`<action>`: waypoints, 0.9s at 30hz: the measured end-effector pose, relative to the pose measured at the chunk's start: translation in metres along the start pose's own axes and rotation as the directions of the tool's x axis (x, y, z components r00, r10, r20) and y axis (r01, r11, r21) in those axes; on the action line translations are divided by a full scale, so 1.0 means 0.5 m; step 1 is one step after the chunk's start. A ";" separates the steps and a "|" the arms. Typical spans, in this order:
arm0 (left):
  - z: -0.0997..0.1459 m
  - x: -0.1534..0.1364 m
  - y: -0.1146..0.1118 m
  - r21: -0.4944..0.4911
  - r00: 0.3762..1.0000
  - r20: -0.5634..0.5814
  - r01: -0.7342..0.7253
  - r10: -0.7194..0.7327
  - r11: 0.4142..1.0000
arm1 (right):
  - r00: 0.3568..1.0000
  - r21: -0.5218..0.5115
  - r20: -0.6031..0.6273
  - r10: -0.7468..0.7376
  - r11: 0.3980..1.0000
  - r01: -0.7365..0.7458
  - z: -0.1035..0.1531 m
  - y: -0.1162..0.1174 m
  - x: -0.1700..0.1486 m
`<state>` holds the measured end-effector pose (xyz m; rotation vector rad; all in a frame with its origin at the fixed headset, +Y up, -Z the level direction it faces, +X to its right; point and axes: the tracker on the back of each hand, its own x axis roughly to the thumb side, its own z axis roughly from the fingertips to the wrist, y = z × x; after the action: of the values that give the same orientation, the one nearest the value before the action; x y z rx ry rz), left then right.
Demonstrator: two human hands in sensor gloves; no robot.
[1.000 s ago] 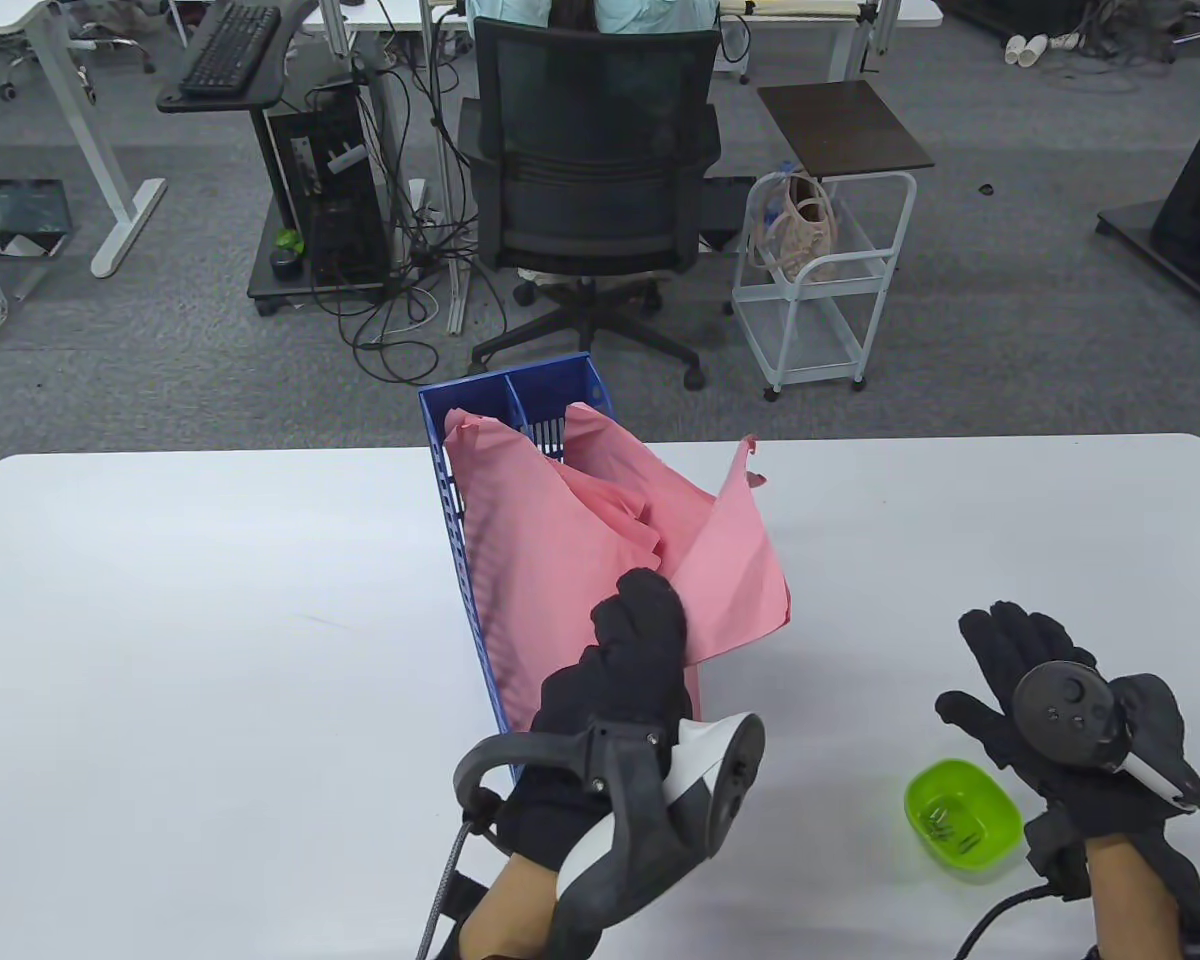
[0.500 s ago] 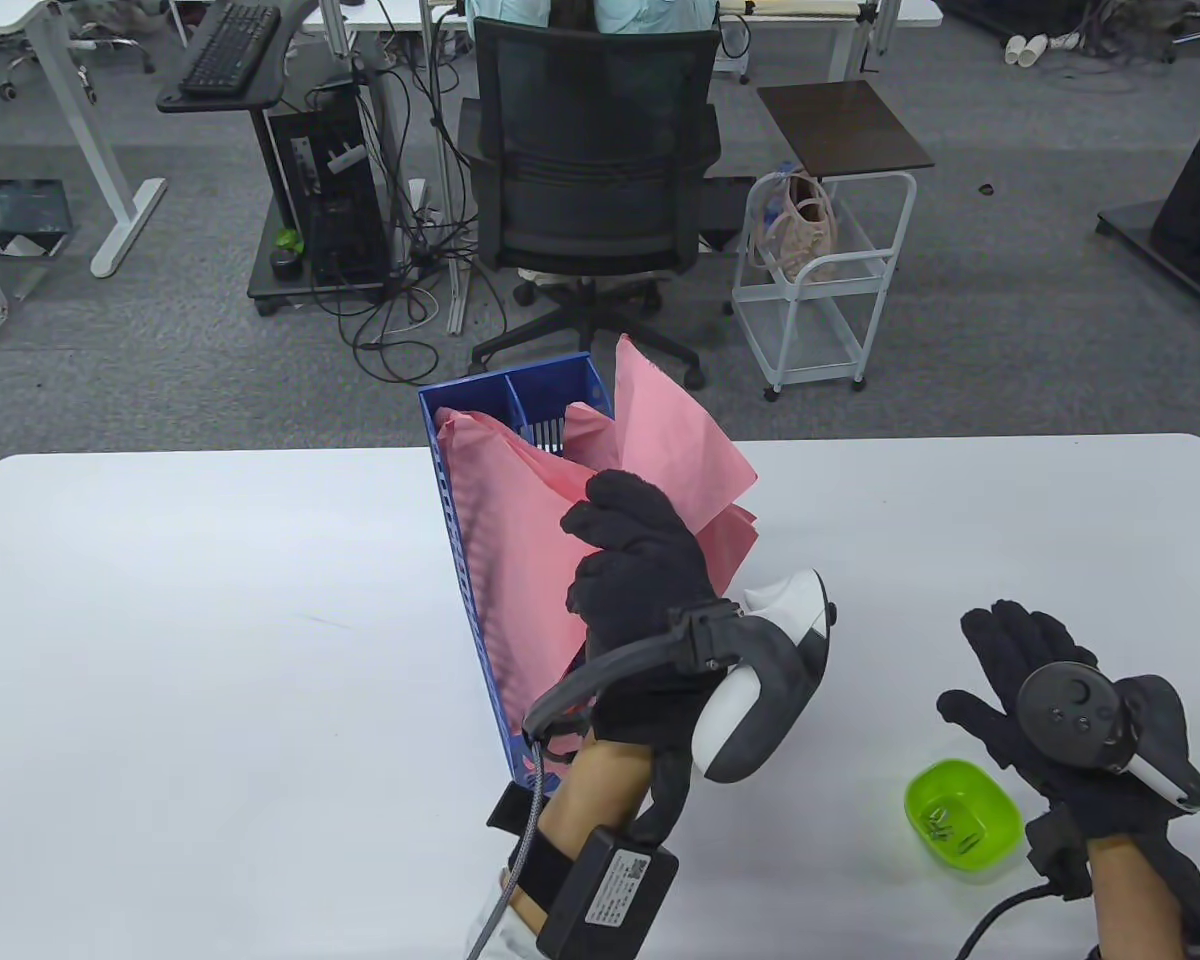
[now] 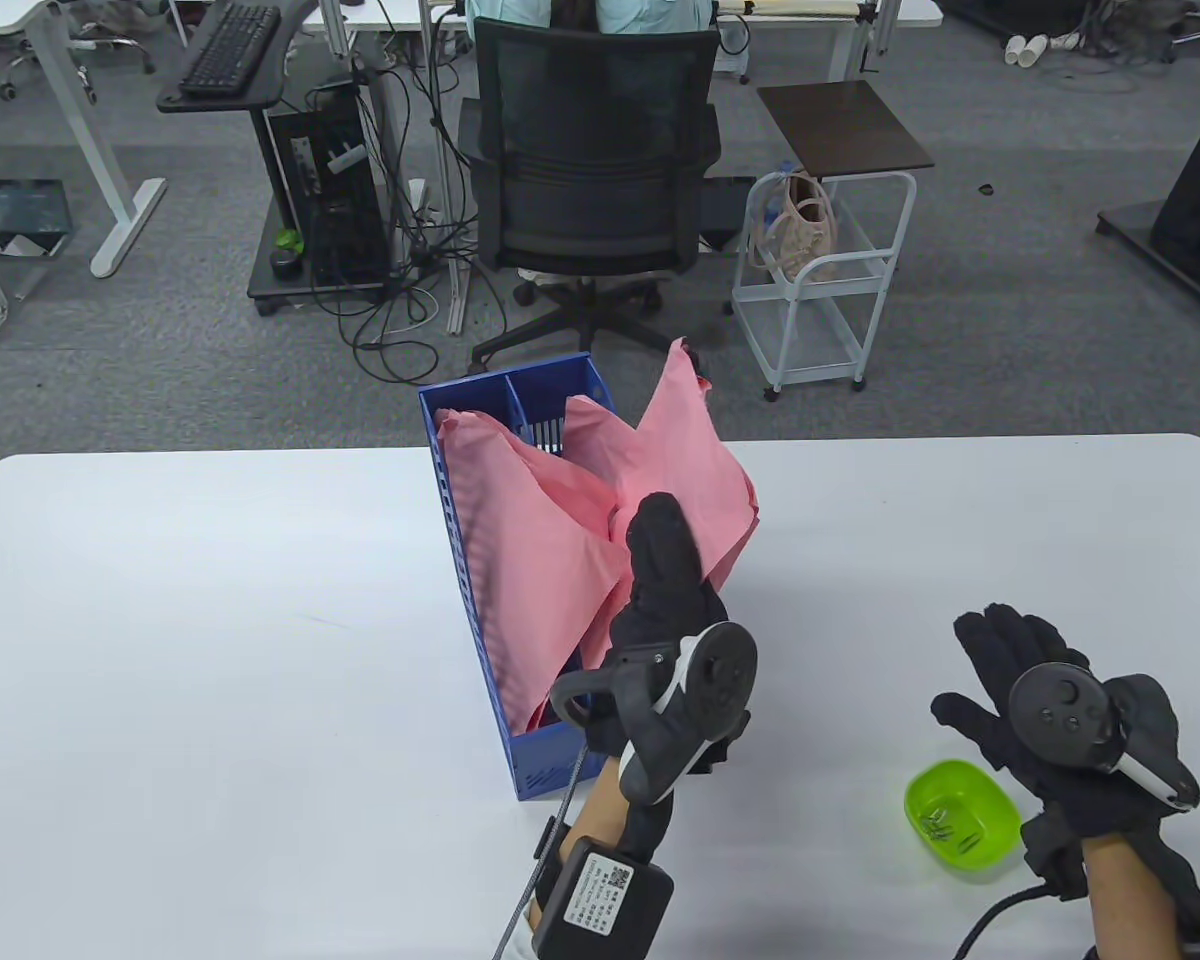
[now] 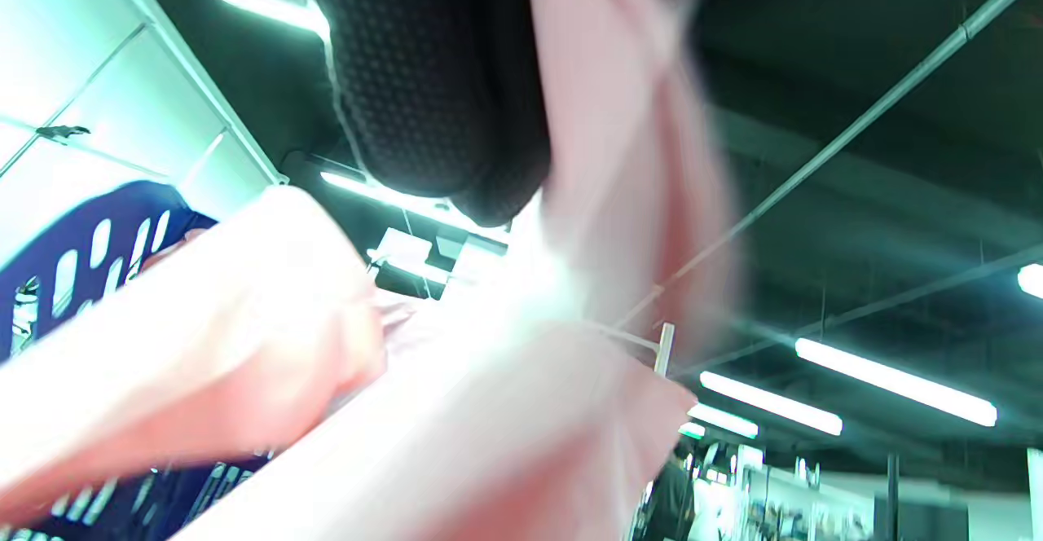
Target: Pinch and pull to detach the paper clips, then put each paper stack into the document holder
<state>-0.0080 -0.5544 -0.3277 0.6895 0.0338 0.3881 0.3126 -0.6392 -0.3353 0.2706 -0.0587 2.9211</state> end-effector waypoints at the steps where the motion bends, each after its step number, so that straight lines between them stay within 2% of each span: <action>1: 0.001 -0.007 -0.008 0.006 1.000 0.002 0.001 -0.001 1.000 | 1.000 0.001 0.001 0.002 1.000 -0.002 0.000 0.000 0.000; 3: 0.001 -0.022 -0.022 0.010 1.000 0.013 0.019 -0.019 1.000 | 1.000 0.000 0.003 0.003 1.000 -0.003 -0.001 0.001 0.001; 5: -0.006 -0.040 -0.038 0.011 1.000 0.011 -0.026 0.026 1.000 | 1.000 -0.003 0.004 -0.002 1.000 0.002 -0.001 0.001 0.000; 9: -0.012 -0.071 -0.080 -0.085 0.992 -0.027 -0.127 0.125 0.988 | 1.000 0.005 0.005 0.003 1.000 -0.003 -0.002 0.004 0.001; 17: 0.009 -0.118 -0.166 -0.217 0.998 -0.049 -0.038 0.028 0.975 | 1.000 0.015 0.006 0.006 1.000 -0.006 -0.003 0.007 0.002; 21: 0.011 -0.129 -0.185 -0.263 0.997 -0.068 -0.040 0.023 0.964 | 1.000 0.017 0.007 0.008 1.000 -0.008 -0.003 0.007 0.002; 27: -0.001 -0.146 -0.194 -0.337 0.984 -0.175 -0.026 -0.035 0.941 | 1.000 0.018 0.008 0.014 1.000 -0.014 -0.003 0.008 0.003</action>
<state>-0.0434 -0.6484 -0.3959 0.3128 0.1360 0.4380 0.3102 -0.6427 -0.3366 0.2857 -0.0351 2.9356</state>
